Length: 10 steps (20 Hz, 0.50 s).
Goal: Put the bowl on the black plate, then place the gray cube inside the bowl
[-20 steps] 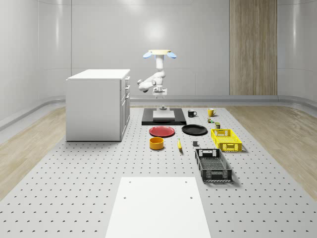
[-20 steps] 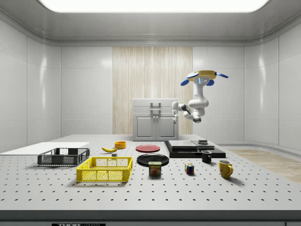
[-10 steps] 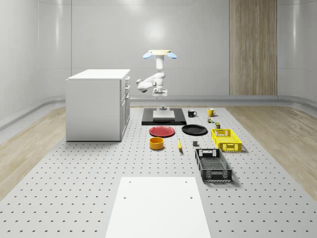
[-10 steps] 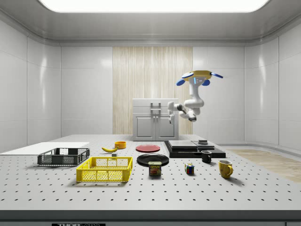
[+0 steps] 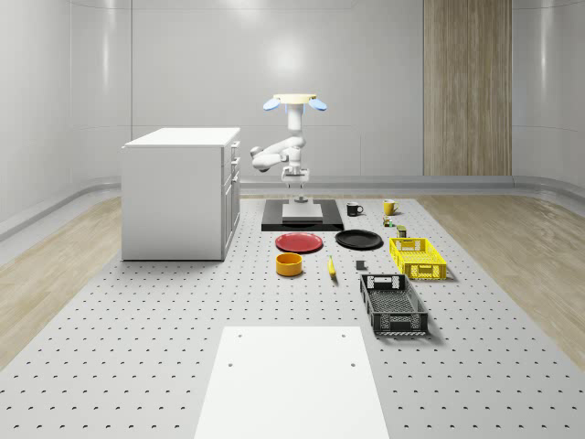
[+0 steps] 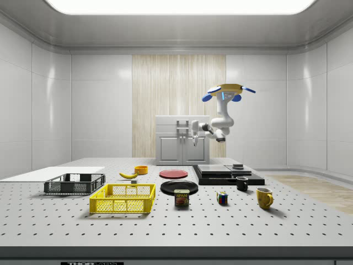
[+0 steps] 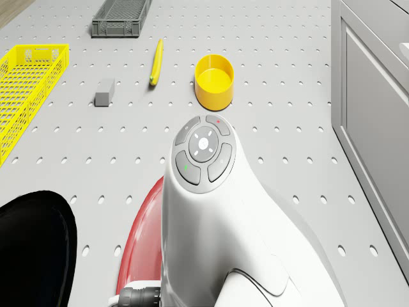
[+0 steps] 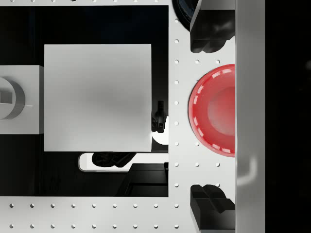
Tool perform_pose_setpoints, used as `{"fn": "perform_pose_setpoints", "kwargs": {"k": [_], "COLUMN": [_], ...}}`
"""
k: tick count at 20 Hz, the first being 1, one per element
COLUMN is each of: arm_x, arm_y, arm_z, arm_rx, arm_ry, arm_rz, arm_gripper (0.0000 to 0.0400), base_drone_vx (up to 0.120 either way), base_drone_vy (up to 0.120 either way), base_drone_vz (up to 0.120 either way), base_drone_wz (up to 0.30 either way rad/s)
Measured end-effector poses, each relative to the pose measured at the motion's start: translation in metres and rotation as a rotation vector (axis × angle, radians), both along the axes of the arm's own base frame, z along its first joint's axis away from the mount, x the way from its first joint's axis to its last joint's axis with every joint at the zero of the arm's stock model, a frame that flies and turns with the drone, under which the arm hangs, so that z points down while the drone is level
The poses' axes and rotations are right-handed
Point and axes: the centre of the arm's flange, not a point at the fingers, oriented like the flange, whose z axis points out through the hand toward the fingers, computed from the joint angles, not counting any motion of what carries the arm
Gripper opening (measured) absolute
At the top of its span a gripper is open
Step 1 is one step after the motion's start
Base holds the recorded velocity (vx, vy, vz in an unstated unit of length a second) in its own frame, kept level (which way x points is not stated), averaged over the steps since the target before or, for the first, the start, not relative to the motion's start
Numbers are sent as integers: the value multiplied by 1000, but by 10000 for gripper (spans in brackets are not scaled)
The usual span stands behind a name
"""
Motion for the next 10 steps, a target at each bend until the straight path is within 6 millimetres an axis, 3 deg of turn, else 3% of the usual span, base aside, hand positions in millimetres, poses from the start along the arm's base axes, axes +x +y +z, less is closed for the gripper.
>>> {"fn": "perform_pose_setpoints", "kwargs": {"k": [7, 10], "arm_x": [0, 0], "arm_y": [0, 0], "arm_z": [0, 0], "arm_rx": [0, 0], "arm_ry": [0, 0], "arm_rz": [0, 0], "arm_gripper": [400, 400], "base_drone_vx": [120, 120], "base_drone_vy": [0, 0], "base_drone_vz": [-120, 0], "base_drone_wz": [0, 0]}}
